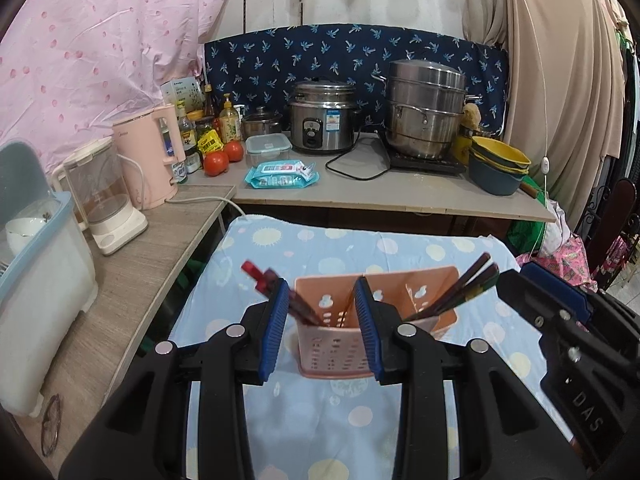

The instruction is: Organize utensils

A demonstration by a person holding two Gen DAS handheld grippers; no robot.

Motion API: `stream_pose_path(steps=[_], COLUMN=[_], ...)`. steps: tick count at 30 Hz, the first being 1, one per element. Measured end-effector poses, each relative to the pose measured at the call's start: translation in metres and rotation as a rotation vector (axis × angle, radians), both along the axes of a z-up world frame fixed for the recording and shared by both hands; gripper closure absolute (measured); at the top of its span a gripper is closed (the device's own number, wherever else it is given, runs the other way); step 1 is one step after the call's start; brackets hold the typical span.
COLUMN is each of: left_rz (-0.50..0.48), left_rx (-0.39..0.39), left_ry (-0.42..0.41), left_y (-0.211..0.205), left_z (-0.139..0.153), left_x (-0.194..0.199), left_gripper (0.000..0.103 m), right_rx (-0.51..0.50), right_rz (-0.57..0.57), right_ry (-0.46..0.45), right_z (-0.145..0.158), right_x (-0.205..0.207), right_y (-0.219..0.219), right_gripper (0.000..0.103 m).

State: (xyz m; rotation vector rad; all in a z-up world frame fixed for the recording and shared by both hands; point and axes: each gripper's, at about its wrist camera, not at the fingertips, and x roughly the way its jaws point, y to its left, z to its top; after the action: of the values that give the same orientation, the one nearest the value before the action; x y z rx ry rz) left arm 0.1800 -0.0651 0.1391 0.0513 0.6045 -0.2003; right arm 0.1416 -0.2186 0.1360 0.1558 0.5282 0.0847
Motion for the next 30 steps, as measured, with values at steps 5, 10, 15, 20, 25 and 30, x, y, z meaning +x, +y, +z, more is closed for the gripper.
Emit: stream_pose_path(steps=[5, 10, 15, 20, 25, 30], left_rz=[0.01, 0.016, 0.023, 0.039, 0.057, 0.065], left_rx=[0.006, 0.011, 0.016, 0.023, 0.027, 0.025], left_ry=[0.025, 0.053, 0.083, 0.094, 0.103, 0.12], left_y=[0.002, 0.005, 0.008, 0.012, 0.016, 0.02], left_z=[-0.011, -0.026, -0.04, -0.049, -0.058, -0.067], left_x=[-0.009, -0.019, -0.028, -0.037, -0.046, -0.052], left_gripper=[0.07, 0.07, 0.07, 0.069, 0.064, 0.064], right_rx=[-0.012, 0.003, -0.006, 0.009, 0.001, -0.017], right_rz=[-0.005, -0.012, -0.021, -0.037, -0.054, -0.061], right_ry=[0.028, 0.065, 0.101, 0.11, 0.116, 0.133], right_z=[-0.014, -0.03, -0.044, -0.05, -0.055, -0.063], right_x=[-0.013, -0.025, -0.036, -0.047, -0.053, -0.059], right_y=[0.007, 0.009, 0.012, 0.01, 0.009, 0.011], right_gripper=[0.077, 0.077, 0.076, 0.068, 0.065, 0.065])
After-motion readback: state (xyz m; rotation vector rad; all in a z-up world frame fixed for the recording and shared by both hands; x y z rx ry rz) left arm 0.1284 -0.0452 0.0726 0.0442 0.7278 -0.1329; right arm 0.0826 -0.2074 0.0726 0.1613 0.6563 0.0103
